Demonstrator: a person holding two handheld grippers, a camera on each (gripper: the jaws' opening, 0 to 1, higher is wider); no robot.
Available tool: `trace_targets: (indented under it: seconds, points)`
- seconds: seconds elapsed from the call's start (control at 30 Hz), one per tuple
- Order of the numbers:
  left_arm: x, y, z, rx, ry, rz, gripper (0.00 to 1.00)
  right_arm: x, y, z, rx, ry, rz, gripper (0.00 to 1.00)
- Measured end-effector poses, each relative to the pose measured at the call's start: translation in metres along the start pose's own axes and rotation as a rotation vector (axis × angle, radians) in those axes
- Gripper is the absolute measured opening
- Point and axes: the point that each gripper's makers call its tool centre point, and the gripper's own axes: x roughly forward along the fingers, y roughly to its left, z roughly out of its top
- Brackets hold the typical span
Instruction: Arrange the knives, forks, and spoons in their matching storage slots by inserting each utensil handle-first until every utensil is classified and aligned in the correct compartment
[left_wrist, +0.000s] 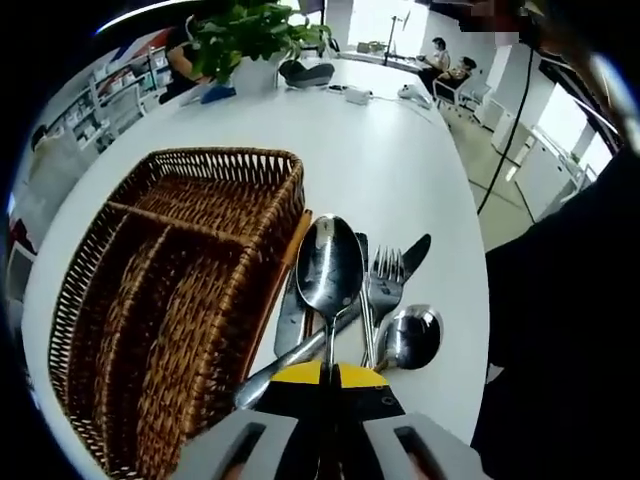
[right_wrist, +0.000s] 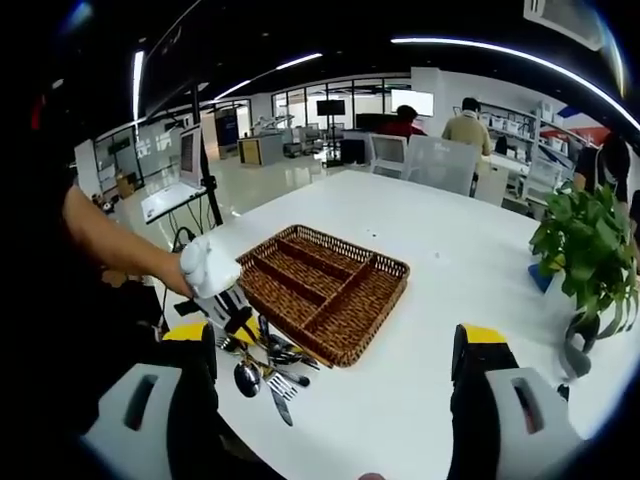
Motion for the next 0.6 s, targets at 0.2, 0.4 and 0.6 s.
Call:
trace_targets:
  seconds: [0.2, 0.4, 0.6]
  points:
    - [-0.015, -0.002, -0.001, 0.037, 0.026, -0.038, 0.0, 0.002, 0.0, -0.001, -0.013, 0.011, 0.0, 0.99]
    - [-0.032, 0.003, -0.001, 0.068, 0.044, -0.03, 0.0, 0.0, 0.001, -0.011, 0.018, 0.053, 0.014, 0.99]
    - [-0.048, 0.006, 0.002, 0.113, 0.048, -0.036, 0.0, 0.001, 0.002, -0.011, 0.018, 0.064, 0.021, 0.99]
